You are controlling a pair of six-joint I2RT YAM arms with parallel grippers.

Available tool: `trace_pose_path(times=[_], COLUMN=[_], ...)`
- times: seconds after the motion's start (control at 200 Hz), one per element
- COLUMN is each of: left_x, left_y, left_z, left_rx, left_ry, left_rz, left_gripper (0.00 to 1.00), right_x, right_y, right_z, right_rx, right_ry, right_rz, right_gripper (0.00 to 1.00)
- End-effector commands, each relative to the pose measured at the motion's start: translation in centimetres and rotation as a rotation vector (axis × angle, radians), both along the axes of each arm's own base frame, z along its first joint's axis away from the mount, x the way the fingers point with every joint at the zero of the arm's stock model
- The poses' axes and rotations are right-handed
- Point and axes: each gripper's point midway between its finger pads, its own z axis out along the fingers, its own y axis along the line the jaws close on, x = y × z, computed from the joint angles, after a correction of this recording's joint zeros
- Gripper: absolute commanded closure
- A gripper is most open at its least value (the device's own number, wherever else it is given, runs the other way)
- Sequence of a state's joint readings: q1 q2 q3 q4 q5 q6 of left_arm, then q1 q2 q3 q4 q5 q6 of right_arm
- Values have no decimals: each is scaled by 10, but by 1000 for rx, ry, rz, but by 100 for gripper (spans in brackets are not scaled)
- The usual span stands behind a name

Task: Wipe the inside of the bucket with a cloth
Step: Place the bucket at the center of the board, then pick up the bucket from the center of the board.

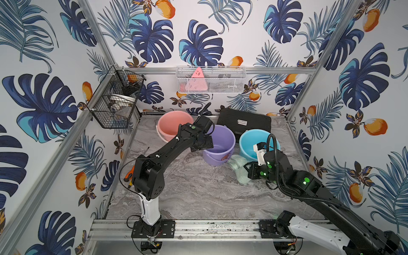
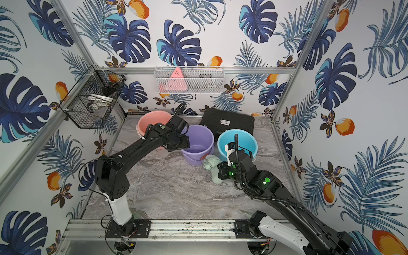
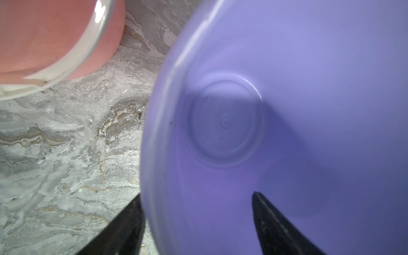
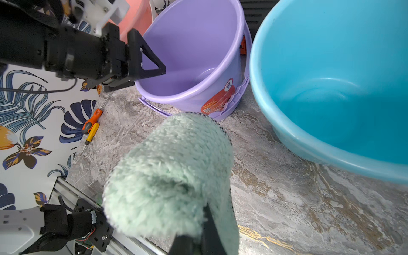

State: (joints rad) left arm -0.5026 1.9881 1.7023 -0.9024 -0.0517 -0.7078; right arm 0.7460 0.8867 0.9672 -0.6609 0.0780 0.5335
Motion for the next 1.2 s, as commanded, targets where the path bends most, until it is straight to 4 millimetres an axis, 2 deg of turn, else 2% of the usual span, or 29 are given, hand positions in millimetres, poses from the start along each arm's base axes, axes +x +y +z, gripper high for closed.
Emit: trace_pose_path(times=[0.0, 0.245, 0.33, 0.42, 0.47, 0.49, 0.585, 0.736, 0.901, 1.021, 1.091, 1.096, 1.106, 1.196], left_x=[7, -1, -3, 0, 3, 4, 7, 8, 20, 31, 34, 35, 35, 40], left_y=[-4, 15, 33, 69, 91, 100, 139, 172, 190, 192, 194, 194, 194, 193], left_z=[23, 82, 96, 105, 104, 102, 90, 60, 50, 48, 47, 46, 46, 39], left_rx=[-49, -83, -68, -9, 4, 5, 0, -61, -64, -118, -106, -105, -104, -111], left_ry=[-71, -167, -187, -202, -194, -189, -148, -67, -57, -72, -57, -57, -55, -32], left_rz=[-13, 19, 60, 147, 196, 217, 313, 432, 504, 544, 553, 553, 554, 564], left_gripper=[1, 1, 1, 1, 1, 1, 1, 1, 1, 1, 1, 1, 1, 2], right_x=[4, 11, 14, 17, 17, 18, 20, 25, 25, 21, 19, 18, 17, 18], right_y=[8, 16, 22, 31, 38, 42, 54, 70, 80, 83, 83, 81, 81, 74], right_z=[8, 15, 20, 28, 28, 40, 51, 53, 40, 28, 28, 19, 17, 15], right_rx=[12, -44, -33, -15, -12, 6, 35, 91, 101, 118, 124, 110, 108, 101], right_ry=[-28, -33, -43, -47, -35, -52, -49, -31, 10, 34, 34, 50, 54, 51], right_rz=[25, 74, 88, 115, 143, 156, 188, 201, 211, 206, 204, 201, 200, 167], right_gripper=[100, 100, 100, 100, 100, 100, 100, 100, 100, 100, 100, 100, 100, 100])
